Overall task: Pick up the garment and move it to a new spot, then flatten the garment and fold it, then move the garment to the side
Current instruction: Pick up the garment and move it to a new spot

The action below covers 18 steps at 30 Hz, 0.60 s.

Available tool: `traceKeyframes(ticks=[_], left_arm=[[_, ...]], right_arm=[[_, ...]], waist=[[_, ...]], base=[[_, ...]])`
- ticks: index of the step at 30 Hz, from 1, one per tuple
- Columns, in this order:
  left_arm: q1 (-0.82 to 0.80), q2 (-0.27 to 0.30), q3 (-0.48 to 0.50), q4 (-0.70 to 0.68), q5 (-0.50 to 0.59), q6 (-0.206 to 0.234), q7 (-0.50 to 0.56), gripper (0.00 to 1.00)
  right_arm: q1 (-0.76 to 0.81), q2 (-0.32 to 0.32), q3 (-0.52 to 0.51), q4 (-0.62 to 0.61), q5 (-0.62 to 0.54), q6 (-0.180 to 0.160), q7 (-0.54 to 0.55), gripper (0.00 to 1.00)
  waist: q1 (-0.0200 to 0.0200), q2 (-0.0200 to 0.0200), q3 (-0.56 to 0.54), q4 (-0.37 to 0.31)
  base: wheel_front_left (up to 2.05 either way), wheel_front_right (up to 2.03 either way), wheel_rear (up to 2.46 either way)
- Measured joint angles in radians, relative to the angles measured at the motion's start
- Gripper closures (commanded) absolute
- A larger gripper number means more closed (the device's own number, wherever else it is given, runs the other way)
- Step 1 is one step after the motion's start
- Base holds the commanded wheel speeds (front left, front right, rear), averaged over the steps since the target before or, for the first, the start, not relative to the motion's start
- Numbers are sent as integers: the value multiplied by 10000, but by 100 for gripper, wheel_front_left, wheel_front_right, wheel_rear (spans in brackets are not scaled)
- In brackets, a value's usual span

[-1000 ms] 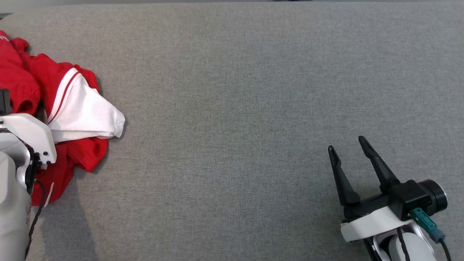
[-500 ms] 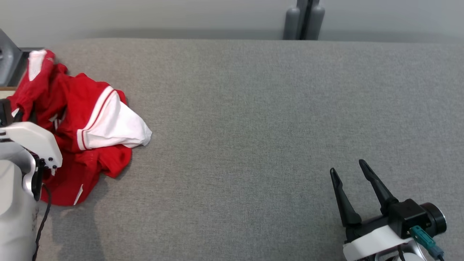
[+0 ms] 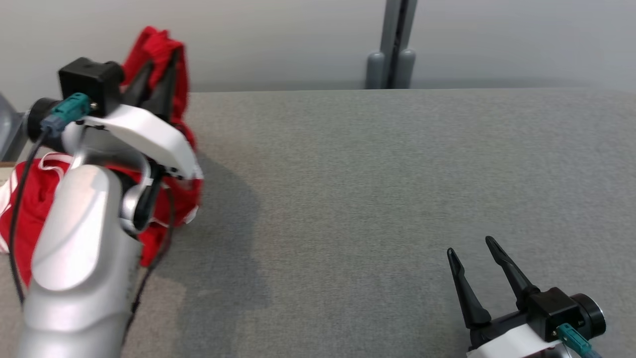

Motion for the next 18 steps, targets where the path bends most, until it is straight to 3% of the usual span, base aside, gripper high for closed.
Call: traceKeyframes(ticks=[9, 13, 18], left_arm=[[553, -1030, -1584, -3227, -1461, -117, 1266, 100], [520, -1235, -2293, -3200, -1724, -134, 1154, 100], [1142, -1239, -2692, -2098, -1831, -134, 968, 100]], right_arm=[[1, -4, 48, -59, 142, 0, -2, 0], [-35, -6, 42, -77, 224, 0, -2, 0], [-24, -8, -33, -105, 360, 0, -2, 0]], waist=[[0, 0, -58, -1230], [0, 0, 26, -1806], [0, 0, 156, -2388]], base=[[0, 0, 0], [0, 0, 0], [0, 0, 0]])
